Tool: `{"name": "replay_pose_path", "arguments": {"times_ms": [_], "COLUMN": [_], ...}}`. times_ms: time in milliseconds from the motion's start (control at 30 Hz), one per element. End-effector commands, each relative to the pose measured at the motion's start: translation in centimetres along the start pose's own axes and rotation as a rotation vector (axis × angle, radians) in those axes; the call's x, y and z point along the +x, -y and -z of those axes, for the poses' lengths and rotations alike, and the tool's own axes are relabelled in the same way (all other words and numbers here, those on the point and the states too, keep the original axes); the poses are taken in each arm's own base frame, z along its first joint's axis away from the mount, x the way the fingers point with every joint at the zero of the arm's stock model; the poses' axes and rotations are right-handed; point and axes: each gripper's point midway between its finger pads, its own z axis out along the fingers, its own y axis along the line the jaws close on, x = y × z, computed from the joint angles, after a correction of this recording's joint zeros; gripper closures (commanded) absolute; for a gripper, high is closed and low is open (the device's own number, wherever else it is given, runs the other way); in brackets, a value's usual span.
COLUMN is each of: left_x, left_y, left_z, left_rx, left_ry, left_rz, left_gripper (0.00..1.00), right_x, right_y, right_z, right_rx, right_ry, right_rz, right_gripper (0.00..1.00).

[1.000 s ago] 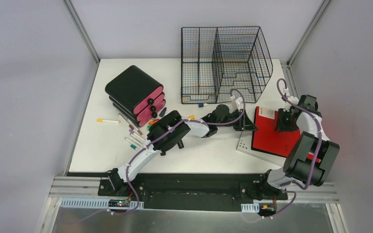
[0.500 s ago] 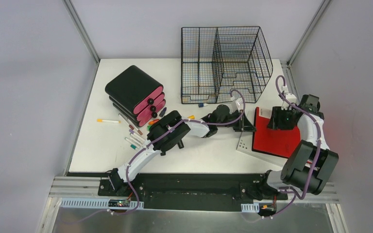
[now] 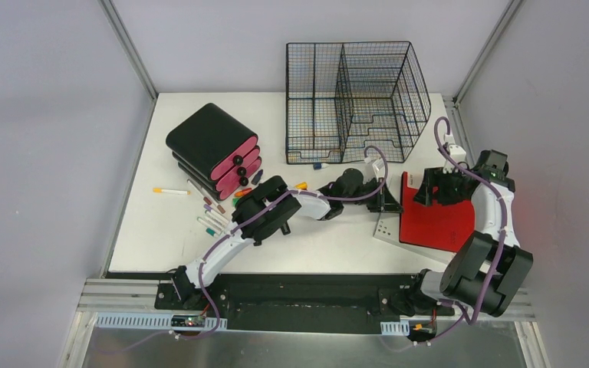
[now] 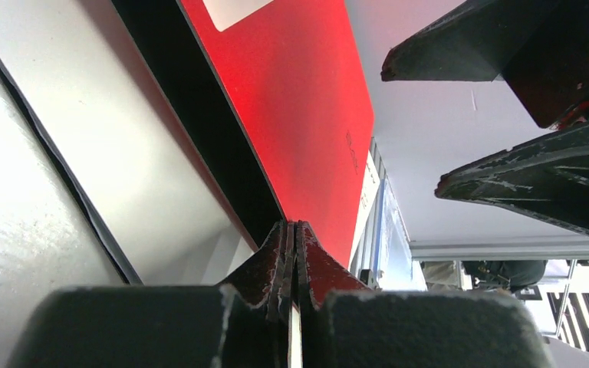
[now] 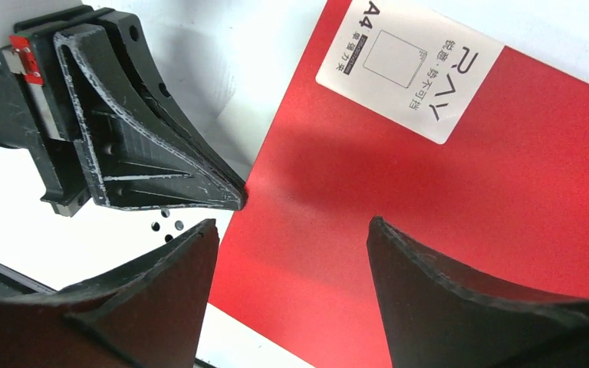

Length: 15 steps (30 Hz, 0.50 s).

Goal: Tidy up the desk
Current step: Pick up the folder from the corner of the board.

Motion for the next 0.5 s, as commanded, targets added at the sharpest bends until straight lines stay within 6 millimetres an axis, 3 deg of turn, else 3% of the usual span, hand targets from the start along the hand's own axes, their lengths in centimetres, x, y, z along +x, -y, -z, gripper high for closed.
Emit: {"name": "replay_pose_path", "arguments": {"times_ms": [0, 267, 467], "left_x": [-2.5, -1.7, -1.7], "left_y": [8.0, 9.0, 8.4], "left_z": [1.0, 2.1, 4.0], "left_rx": [0.163, 0.155, 0.125], "left_ry": [0.078, 0.100, 0.154], "left_rz": [-0.122, -0.196, -0.218], "left_gripper": [1.00, 1.00, 1.00], "right_x": [-2.6, -3.4, -3.6], "right_y": [-0.3, -0.3, -0.6], "right_z": [1.3, -0.3, -0.2], "right_rx": [0.003, 0.062, 0.060], "right_ry": [0.095, 0.110, 0.089], "right_rz": [0.045, 0.008, 0.016], "right_gripper": [0.26, 0.21, 0.20]}}
